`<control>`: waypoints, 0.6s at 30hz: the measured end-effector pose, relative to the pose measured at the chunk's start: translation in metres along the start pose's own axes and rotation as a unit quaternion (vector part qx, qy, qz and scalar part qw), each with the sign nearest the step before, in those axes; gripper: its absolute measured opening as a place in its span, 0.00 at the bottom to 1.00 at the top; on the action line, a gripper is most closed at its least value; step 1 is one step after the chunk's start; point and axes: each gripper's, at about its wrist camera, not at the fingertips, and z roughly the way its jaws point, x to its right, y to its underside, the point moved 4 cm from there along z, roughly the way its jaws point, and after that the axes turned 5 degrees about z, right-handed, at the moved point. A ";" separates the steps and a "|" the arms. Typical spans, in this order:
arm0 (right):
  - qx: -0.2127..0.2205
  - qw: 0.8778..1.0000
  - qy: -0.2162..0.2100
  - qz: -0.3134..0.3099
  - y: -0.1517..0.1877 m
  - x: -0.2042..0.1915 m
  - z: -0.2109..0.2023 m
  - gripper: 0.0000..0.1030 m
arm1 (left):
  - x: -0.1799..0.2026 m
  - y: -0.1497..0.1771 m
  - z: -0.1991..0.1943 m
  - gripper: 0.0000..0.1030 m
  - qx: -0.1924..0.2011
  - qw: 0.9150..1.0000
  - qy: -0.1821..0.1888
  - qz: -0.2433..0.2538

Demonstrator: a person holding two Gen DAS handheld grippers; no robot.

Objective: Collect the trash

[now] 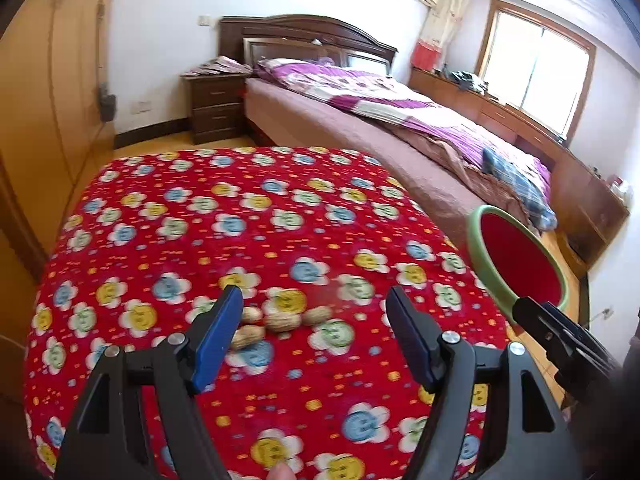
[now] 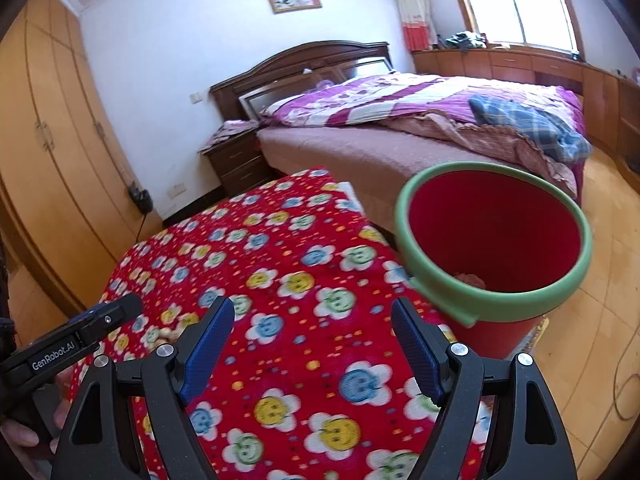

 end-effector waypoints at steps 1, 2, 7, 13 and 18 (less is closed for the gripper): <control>0.000 1.000 -0.003 -0.005 0.002 -0.005 0.000 0.79 | -0.005 0.001 -0.003 0.71 0.003 1.000 -0.004 -0.004; 0.000 1.000 -0.004 -0.010 0.005 -0.010 0.000 0.79 | -0.011 0.003 -0.006 0.71 0.008 1.000 -0.009 -0.008; 0.000 0.999 -0.012 -0.038 0.018 -0.031 0.003 0.79 | -0.030 0.011 -0.016 0.71 0.019 0.999 -0.031 -0.022; 0.000 0.998 -0.024 -0.058 0.033 -0.047 0.005 0.79 | -0.044 0.025 -0.020 0.71 0.027 0.998 -0.056 -0.023; 0.002 0.997 -0.022 -0.070 0.042 -0.053 0.007 0.79 | -0.050 0.040 -0.018 0.71 0.028 0.997 -0.068 -0.025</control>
